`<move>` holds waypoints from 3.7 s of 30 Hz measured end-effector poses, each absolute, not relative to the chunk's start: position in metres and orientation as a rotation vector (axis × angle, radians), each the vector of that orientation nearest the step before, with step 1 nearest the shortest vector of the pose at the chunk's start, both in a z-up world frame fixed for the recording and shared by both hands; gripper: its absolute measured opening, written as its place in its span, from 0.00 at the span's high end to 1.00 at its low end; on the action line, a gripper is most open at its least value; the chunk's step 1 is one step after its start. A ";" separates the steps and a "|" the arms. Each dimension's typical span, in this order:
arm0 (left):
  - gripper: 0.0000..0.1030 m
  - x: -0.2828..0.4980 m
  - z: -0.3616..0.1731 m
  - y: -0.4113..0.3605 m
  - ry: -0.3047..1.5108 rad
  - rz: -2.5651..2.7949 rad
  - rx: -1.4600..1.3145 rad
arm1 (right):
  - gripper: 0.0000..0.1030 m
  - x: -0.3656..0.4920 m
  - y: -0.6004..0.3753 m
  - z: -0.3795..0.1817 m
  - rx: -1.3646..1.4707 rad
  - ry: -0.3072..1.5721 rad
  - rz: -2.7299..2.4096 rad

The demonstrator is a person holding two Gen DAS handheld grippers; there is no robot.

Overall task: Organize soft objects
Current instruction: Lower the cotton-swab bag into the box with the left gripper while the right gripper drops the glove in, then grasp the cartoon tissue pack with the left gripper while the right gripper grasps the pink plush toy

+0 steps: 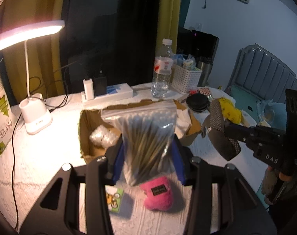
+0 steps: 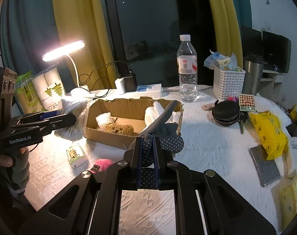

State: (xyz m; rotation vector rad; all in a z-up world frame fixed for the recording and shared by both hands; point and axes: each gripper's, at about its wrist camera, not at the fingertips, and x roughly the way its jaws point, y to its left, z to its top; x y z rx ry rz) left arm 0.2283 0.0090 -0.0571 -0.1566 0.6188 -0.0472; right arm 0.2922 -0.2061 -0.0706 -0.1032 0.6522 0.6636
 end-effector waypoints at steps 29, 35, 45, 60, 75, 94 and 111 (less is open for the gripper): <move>0.56 0.281 -0.045 0.049 0.538 -0.054 -0.159 | 0.89 0.338 -0.154 -0.051 -0.149 0.611 0.684; 0.56 0.297 -0.059 0.049 0.566 -0.061 -0.159 | 0.89 0.350 -0.142 -0.057 -0.151 0.626 0.704; 0.56 0.322 -0.084 0.048 0.630 -0.062 -0.167 | 0.89 0.371 -0.127 -0.080 -0.141 0.684 0.735; 0.55 0.355 -0.124 0.043 0.769 -0.044 -0.157 | 0.89 0.395 -0.115 -0.129 -0.134 0.801 0.742; 0.29 0.350 -0.117 0.047 0.764 -0.043 -0.198 | 0.88 0.397 -0.110 -0.144 -0.165 0.858 0.720; 0.29 0.298 -0.090 0.046 0.688 -0.057 -0.200 | 0.72 0.356 -0.118 -0.106 -0.158 0.789 0.676; 0.29 0.240 -0.090 0.046 0.671 -0.055 -0.201 | 0.60 0.304 -0.116 -0.089 -0.174 0.756 0.678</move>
